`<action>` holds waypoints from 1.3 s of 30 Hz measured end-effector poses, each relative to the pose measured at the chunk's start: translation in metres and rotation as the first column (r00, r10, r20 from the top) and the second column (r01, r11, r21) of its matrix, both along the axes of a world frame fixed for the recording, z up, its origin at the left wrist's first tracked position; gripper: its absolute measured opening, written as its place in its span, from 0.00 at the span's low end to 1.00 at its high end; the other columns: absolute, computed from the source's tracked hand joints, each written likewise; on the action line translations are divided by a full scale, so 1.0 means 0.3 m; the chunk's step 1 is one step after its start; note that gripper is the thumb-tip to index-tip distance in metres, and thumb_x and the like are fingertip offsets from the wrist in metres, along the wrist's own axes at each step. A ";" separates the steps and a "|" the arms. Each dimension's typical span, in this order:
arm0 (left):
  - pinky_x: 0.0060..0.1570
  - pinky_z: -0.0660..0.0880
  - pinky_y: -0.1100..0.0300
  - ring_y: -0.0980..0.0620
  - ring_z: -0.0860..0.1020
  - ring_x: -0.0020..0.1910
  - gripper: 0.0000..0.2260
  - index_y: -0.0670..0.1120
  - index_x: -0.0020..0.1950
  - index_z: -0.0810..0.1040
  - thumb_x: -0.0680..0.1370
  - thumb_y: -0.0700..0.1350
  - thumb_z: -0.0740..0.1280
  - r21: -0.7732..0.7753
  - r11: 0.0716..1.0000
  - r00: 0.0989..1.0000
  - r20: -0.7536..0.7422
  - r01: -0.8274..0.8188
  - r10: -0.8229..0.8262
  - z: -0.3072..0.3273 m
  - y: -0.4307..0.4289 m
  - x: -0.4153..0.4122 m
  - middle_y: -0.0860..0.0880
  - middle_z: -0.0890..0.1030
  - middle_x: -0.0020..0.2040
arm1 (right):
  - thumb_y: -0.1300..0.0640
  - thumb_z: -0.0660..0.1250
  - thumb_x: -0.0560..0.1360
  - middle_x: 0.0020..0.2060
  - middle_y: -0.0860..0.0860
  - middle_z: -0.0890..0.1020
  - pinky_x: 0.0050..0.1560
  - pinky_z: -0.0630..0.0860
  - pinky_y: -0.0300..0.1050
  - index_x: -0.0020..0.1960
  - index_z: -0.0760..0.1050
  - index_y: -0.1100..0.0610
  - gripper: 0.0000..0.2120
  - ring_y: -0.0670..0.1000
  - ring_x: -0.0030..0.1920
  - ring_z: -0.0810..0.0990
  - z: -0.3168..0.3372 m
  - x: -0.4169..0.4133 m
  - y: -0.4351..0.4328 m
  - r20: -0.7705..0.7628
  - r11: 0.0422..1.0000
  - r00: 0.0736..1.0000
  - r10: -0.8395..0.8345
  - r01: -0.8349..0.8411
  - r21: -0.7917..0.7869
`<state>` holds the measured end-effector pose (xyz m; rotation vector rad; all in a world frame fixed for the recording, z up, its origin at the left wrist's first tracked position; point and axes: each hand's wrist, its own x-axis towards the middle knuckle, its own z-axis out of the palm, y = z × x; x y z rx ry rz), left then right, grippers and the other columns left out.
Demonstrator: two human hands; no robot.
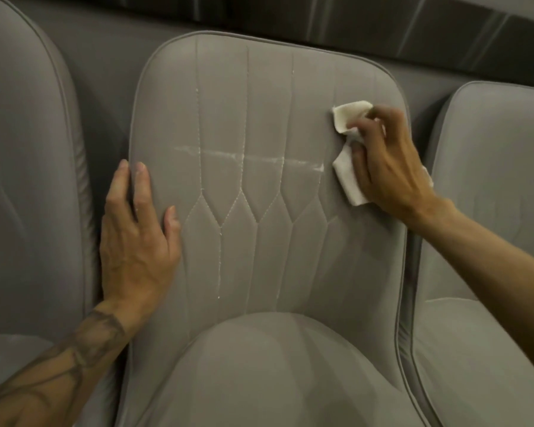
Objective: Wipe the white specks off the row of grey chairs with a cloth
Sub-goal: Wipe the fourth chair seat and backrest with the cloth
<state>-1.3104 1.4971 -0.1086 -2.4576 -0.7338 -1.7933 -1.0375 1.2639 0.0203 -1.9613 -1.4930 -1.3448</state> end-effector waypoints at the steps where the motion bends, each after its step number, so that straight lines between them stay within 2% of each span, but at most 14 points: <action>1: 0.74 0.66 0.41 0.31 0.65 0.76 0.27 0.35 0.82 0.58 0.86 0.44 0.60 0.003 1.000 1.000 0.001 -0.002 0.002 0.000 0.003 0.001 0.29 0.62 0.78 | 0.56 0.59 0.84 0.63 0.63 0.70 0.63 0.71 0.54 0.64 0.70 0.62 0.12 0.62 0.60 0.72 0.020 0.010 0.006 0.017 1.000 1.000 0.013 -0.014 0.004; 6: 0.73 0.67 0.41 0.33 0.64 0.76 0.27 0.38 0.83 0.56 0.86 0.45 0.59 -0.004 1.000 1.000 0.011 -0.004 0.004 -0.005 0.000 0.003 0.31 0.61 0.79 | 0.59 0.60 0.83 0.56 0.57 0.74 0.56 0.68 0.52 0.59 0.70 0.56 0.06 0.59 0.53 0.72 -0.029 -0.031 0.060 -0.048 0.973 0.999 -0.003 0.014 0.230; 9: 0.73 0.67 0.42 0.33 0.64 0.76 0.27 0.37 0.83 0.56 0.86 0.45 0.59 -0.006 1.000 1.000 0.007 -0.001 0.001 -0.004 -0.002 0.004 0.31 0.61 0.79 | 0.57 0.59 0.82 0.54 0.55 0.73 0.53 0.67 0.55 0.58 0.72 0.56 0.07 0.58 0.51 0.72 -0.113 -0.059 0.057 -0.064 0.980 0.993 -0.103 0.112 0.164; 12: 0.73 0.67 0.42 0.32 0.65 0.76 0.27 0.37 0.82 0.56 0.86 0.44 0.60 0.004 1.000 1.000 0.003 0.002 -0.002 -0.001 -0.002 0.003 0.30 0.62 0.78 | 0.55 0.59 0.81 0.51 0.56 0.72 0.51 0.65 0.53 0.57 0.71 0.55 0.07 0.58 0.49 0.71 -0.049 -0.033 0.052 0.012 0.988 0.995 -0.103 0.101 0.115; 14: 0.73 0.66 0.42 0.32 0.65 0.76 0.27 0.37 0.82 0.56 0.86 0.44 0.60 0.009 1.000 1.000 0.003 -0.003 0.002 -0.004 0.001 0.004 0.30 0.62 0.78 | 0.54 0.57 0.83 0.51 0.56 0.72 0.51 0.63 0.51 0.56 0.69 0.54 0.06 0.56 0.50 0.69 0.020 -0.001 0.081 0.032 0.977 0.991 -0.128 0.120 0.174; 17: 0.74 0.65 0.44 0.34 0.64 0.76 0.27 0.37 0.83 0.56 0.86 0.45 0.59 0.011 1.000 1.000 0.010 -0.007 0.007 -0.007 0.003 0.003 0.31 0.61 0.79 | 0.52 0.56 0.83 0.54 0.56 0.72 0.54 0.63 0.49 0.55 0.68 0.55 0.06 0.54 0.53 0.67 0.034 0.004 0.112 -0.049 0.940 0.987 -0.153 0.161 0.302; 19: 0.75 0.65 0.44 0.33 0.64 0.76 0.27 0.37 0.83 0.57 0.86 0.45 0.59 0.018 1.000 1.000 0.014 -0.008 0.008 -0.006 0.006 0.004 0.31 0.62 0.79 | 0.52 0.57 0.82 0.58 0.56 0.72 0.58 0.65 0.51 0.59 0.69 0.55 0.09 0.56 0.56 0.69 -0.024 0.001 0.084 -0.036 0.961 0.991 -0.130 0.135 0.241; 21: 0.74 0.66 0.44 0.33 0.64 0.76 0.27 0.36 0.82 0.57 0.86 0.44 0.60 0.017 1.000 1.000 0.011 -0.005 0.005 -0.007 0.006 0.004 0.30 0.62 0.78 | 0.52 0.58 0.82 0.61 0.55 0.69 0.62 0.65 0.52 0.65 0.69 0.56 0.13 0.58 0.58 0.70 -0.080 -0.005 0.023 0.024 0.994 0.997 -0.068 0.065 0.093; 23: 0.73 0.66 0.43 0.32 0.65 0.76 0.27 0.36 0.82 0.58 0.86 0.44 0.59 0.015 1.000 1.000 0.010 -0.005 0.005 -0.007 0.003 0.001 0.30 0.62 0.78 | 0.53 0.59 0.83 0.61 0.55 0.68 0.62 0.65 0.52 0.66 0.69 0.57 0.14 0.59 0.58 0.70 -0.074 0.001 -0.016 0.086 0.999 0.996 -0.031 0.032 -0.008; 27: 0.73 0.66 0.44 0.34 0.64 0.76 0.27 0.37 0.82 0.57 0.86 0.45 0.59 0.015 1.000 1.000 0.007 -0.010 0.010 -0.007 0.003 0.000 0.31 0.62 0.79 | 0.50 0.55 0.85 0.57 0.59 0.71 0.55 0.64 0.52 0.62 0.68 0.57 0.12 0.59 0.54 0.69 0.068 0.046 0.059 0.114 0.989 0.984 -0.138 0.129 0.078; 31: 0.74 0.65 0.44 0.34 0.64 0.77 0.26 0.37 0.82 0.57 0.87 0.46 0.58 0.030 0.999 1.000 0.015 -0.025 0.024 -0.014 0.007 0.003 0.31 0.62 0.78 | 0.51 0.55 0.84 0.56 0.59 0.74 0.53 0.63 0.51 0.61 0.69 0.57 0.12 0.56 0.53 0.67 0.014 0.002 0.103 -0.044 0.918 0.964 -0.261 0.262 0.297; 34: 0.74 0.65 0.45 0.34 0.64 0.77 0.26 0.37 0.82 0.57 0.87 0.45 0.58 0.033 0.999 1.000 0.021 -0.022 0.022 -0.013 0.011 0.004 0.30 0.62 0.78 | 0.53 0.58 0.84 0.57 0.58 0.73 0.55 0.64 0.52 0.63 0.70 0.57 0.12 0.58 0.53 0.69 -0.183 -0.075 0.027 0.023 0.975 0.978 -0.207 0.204 0.089; 36: 0.74 0.65 0.43 0.34 0.64 0.77 0.26 0.36 0.82 0.57 0.87 0.45 0.58 0.024 1.000 1.000 0.019 -0.017 0.017 -0.011 0.010 0.001 0.30 0.62 0.78 | 0.53 0.60 0.84 0.56 0.57 0.73 0.56 0.65 0.52 0.63 0.71 0.58 0.11 0.59 0.53 0.70 -0.187 -0.069 -0.013 0.086 0.989 0.987 -0.133 0.138 -0.051; 39: 0.74 0.65 0.44 0.34 0.64 0.77 0.26 0.36 0.82 0.57 0.86 0.45 0.58 0.018 1.000 1.000 0.016 -0.015 0.015 -0.009 0.004 0.003 0.30 0.62 0.78 | 0.52 0.56 0.84 0.54 0.59 0.73 0.54 0.65 0.54 0.62 0.70 0.57 0.11 0.60 0.52 0.70 -0.027 -0.008 0.050 0.096 0.983 0.979 -0.179 0.175 0.053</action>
